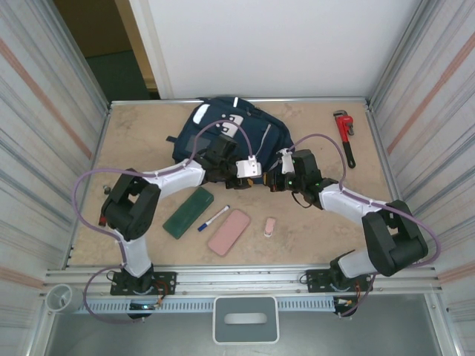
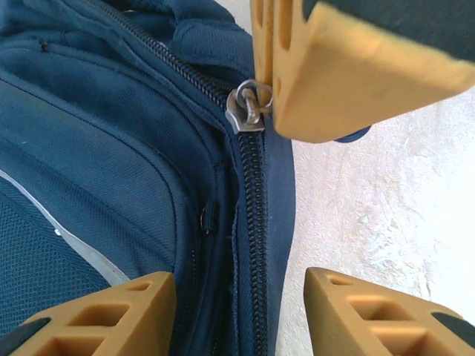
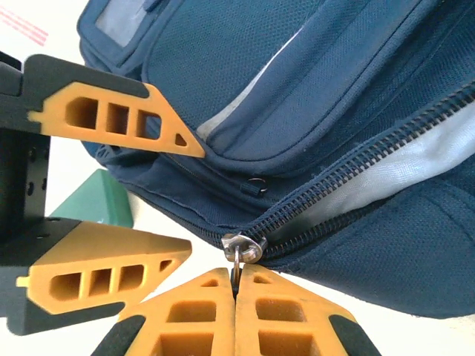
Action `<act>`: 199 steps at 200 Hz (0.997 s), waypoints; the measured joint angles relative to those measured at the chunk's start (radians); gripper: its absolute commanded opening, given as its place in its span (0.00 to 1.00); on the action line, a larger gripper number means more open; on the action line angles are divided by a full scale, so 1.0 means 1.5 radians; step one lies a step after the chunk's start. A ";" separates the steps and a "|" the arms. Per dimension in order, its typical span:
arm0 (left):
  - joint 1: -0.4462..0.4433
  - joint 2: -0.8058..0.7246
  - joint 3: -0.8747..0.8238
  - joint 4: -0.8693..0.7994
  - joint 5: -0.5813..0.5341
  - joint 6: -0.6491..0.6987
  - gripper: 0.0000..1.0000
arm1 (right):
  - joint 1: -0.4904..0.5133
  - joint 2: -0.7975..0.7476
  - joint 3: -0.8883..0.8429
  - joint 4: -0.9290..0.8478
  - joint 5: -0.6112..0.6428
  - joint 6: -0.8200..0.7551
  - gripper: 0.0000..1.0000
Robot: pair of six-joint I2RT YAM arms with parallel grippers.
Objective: Pack the student bag
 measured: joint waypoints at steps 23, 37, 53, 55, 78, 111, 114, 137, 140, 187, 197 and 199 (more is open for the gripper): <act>0.002 0.005 0.004 0.009 -0.002 0.002 0.09 | 0.000 -0.001 0.000 -0.010 0.002 0.003 0.00; 0.006 0.005 0.003 0.011 0.006 0.000 0.00 | -0.002 -0.005 0.000 -0.024 0.015 0.002 0.00; 0.018 0.000 -0.008 0.023 0.034 0.000 0.00 | -0.005 -0.006 0.005 -0.045 0.027 0.001 0.00; 0.020 -0.001 -0.010 0.026 0.038 0.001 0.00 | -0.005 -0.006 0.007 -0.048 0.028 0.001 0.00; 0.039 -0.025 -0.043 0.057 0.082 0.001 0.00 | -0.005 -0.006 0.028 -0.078 0.038 -0.015 0.00; 0.068 -0.063 -0.082 0.100 0.123 0.001 0.00 | -0.003 -0.006 0.063 -0.105 0.041 -0.029 0.00; 0.070 -0.066 -0.085 0.105 0.126 0.001 0.00 | -0.003 -0.006 0.067 -0.108 0.042 -0.029 0.00; 0.084 -0.076 -0.100 0.119 0.139 0.003 0.00 | -0.003 -0.006 0.087 -0.119 0.039 -0.033 0.00; 0.086 -0.077 -0.101 0.119 0.139 0.003 0.00 | -0.003 -0.006 0.088 -0.118 0.037 -0.034 0.00; 0.131 -0.078 -0.114 0.101 0.132 -0.001 0.00 | -0.004 -0.007 0.079 -0.131 0.022 -0.048 0.00; 0.131 -0.078 -0.114 0.102 0.132 -0.003 0.00 | 0.011 -0.007 0.079 -0.129 0.015 -0.049 0.00; 0.130 -0.078 -0.114 0.103 0.133 -0.003 0.00 | 0.013 -0.007 0.079 -0.128 0.014 -0.049 0.00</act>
